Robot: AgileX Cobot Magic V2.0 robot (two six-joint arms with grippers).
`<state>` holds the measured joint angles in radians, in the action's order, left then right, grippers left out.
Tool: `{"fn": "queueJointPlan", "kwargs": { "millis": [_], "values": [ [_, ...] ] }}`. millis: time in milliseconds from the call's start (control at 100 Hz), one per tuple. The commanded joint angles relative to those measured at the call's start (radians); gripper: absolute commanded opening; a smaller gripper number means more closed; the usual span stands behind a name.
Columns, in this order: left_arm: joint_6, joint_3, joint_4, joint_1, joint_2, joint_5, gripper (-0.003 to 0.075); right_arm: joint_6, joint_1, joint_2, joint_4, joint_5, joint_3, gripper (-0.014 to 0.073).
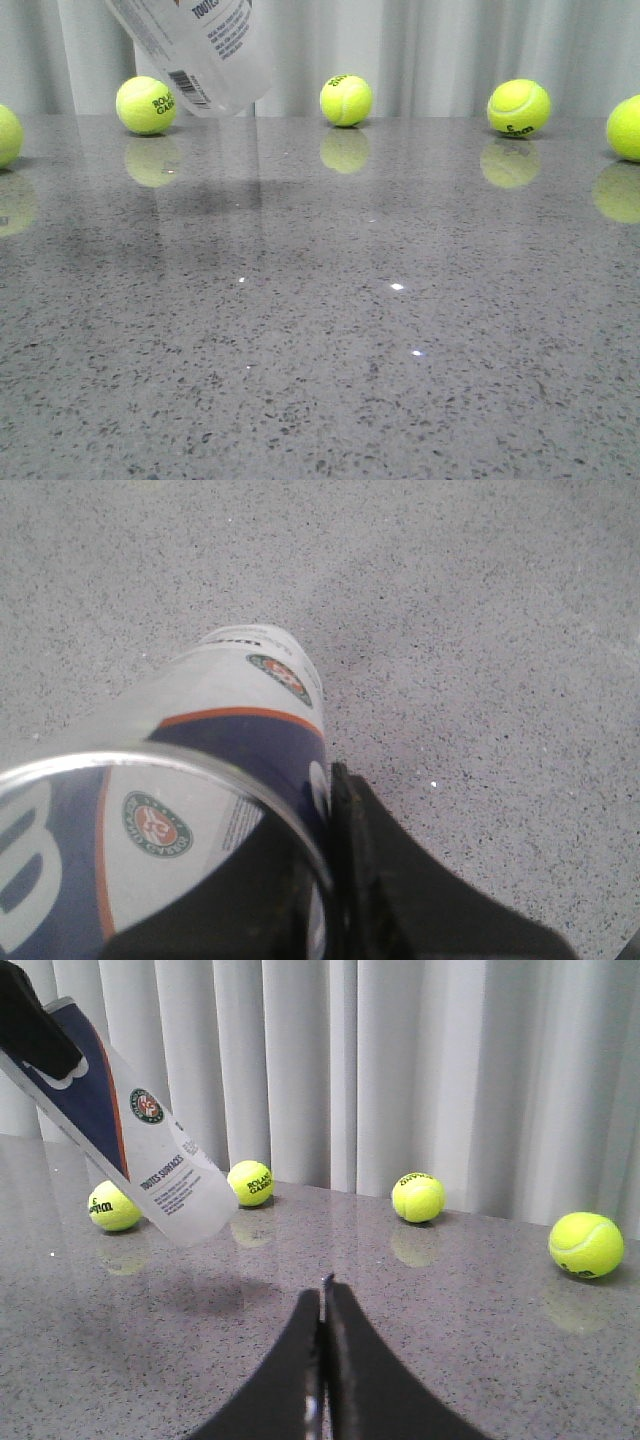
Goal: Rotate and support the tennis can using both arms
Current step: 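Lift the can's end with the left gripper, tilting it upright, then set the can upright on the table and open the left gripper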
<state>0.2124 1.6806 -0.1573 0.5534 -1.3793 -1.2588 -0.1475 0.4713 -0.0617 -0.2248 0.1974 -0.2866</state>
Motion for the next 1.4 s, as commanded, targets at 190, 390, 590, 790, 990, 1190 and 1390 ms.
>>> {"fn": "queueJointPlan", "kwargs": {
  "millis": [190,390,590,790,990,1190,1390],
  "values": [
    [-0.032,0.041,0.024,0.086,-0.018,-0.019,-0.0019,-0.001,-0.004,-0.009,-0.007,-0.077,-0.023,-0.006],
    [-0.032,0.041,0.024,0.086,-0.075,-0.019,-0.0018,-0.001,-0.004,-0.009,-0.007,-0.077,-0.023,-0.006],
    [-0.032,0.041,0.002,0.086,-0.087,-0.019,0.0085,-0.001,-0.004,-0.009,-0.007,-0.077,-0.023,-0.006],
    [-0.032,0.041,0.01,0.086,-0.087,0.014,0.0475,-0.001,-0.004,-0.009,-0.007,-0.077,-0.023,-0.006],
    [-0.032,0.041,0.008,0.086,-0.087,0.089,0.0513,-0.001,-0.004,-0.009,-0.007,-0.077,-0.023,-0.006],
    [-0.032,0.048,-0.024,0.086,-0.098,0.199,0.0513,-0.001,-0.004,-0.009,-0.007,-0.077,-0.023,-0.006],
    [-0.023,0.12,-0.138,0.086,-0.161,0.199,0.0513,-0.001,-0.004,-0.009,-0.007,-0.077,-0.023,-0.006]
  ]
}}
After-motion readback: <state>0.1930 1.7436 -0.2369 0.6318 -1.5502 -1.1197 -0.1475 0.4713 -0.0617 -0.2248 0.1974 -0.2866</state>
